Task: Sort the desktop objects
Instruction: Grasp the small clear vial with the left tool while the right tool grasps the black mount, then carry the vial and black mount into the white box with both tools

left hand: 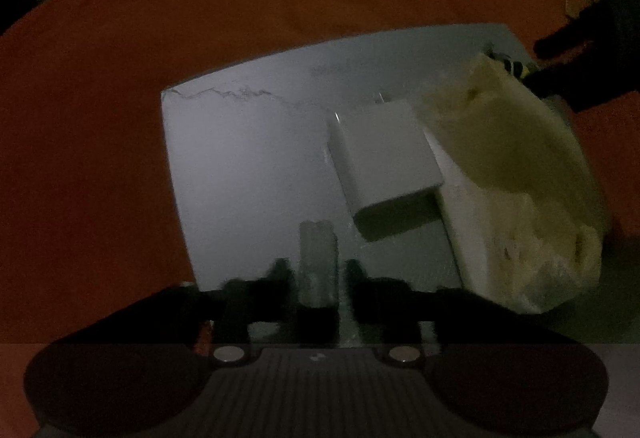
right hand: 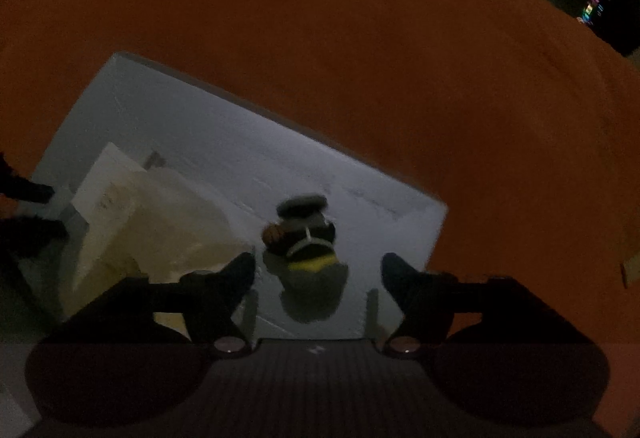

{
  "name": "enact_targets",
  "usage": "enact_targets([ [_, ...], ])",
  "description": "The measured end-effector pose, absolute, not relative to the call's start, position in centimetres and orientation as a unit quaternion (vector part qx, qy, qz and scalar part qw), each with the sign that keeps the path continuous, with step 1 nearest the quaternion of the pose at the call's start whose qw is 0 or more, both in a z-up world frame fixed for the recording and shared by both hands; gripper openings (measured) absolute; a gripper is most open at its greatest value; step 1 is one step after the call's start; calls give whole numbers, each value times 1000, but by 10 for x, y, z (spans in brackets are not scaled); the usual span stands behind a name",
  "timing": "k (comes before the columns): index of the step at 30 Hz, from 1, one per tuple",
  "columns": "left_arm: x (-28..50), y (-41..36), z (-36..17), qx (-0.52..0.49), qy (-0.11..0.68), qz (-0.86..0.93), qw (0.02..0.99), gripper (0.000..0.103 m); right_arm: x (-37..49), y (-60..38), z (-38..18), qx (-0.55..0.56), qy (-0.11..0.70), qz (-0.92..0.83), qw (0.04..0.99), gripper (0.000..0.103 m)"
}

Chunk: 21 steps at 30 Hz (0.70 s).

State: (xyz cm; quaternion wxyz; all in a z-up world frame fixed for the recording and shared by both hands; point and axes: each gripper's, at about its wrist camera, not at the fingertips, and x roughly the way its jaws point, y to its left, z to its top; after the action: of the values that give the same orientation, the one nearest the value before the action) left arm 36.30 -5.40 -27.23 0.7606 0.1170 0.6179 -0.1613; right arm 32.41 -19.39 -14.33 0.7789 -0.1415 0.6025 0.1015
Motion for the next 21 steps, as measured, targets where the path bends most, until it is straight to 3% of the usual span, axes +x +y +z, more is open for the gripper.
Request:
enact_targets([
  [3,356,-52,-272,136,616,-161,759,38,328,-187,-153,-174,600,115,773,77],
  [5,355,-51,-273,140,611,-159,762,38,329,-186,-161,-183,605,117,766,69],
  [6,355,-51,-273,137,608,-159,765,34,329,-187,-162,-179,607,116,766,65],
  [7,355,-51,-272,134,606,-160,768,22,328,-189,-161,-172,606,116,768,52],
  [8,354,-51,-270,129,603,-162,771,16,326,-192,-160,-164,606,115,770,46],
  [9,354,-51,-270,125,601,-163,773,16,324,-194,-159,-157,606,114,772,43],
  [21,348,-43,-246,82,578,-168,795,16,292,-215,-106,-76,586,93,801,43],
])
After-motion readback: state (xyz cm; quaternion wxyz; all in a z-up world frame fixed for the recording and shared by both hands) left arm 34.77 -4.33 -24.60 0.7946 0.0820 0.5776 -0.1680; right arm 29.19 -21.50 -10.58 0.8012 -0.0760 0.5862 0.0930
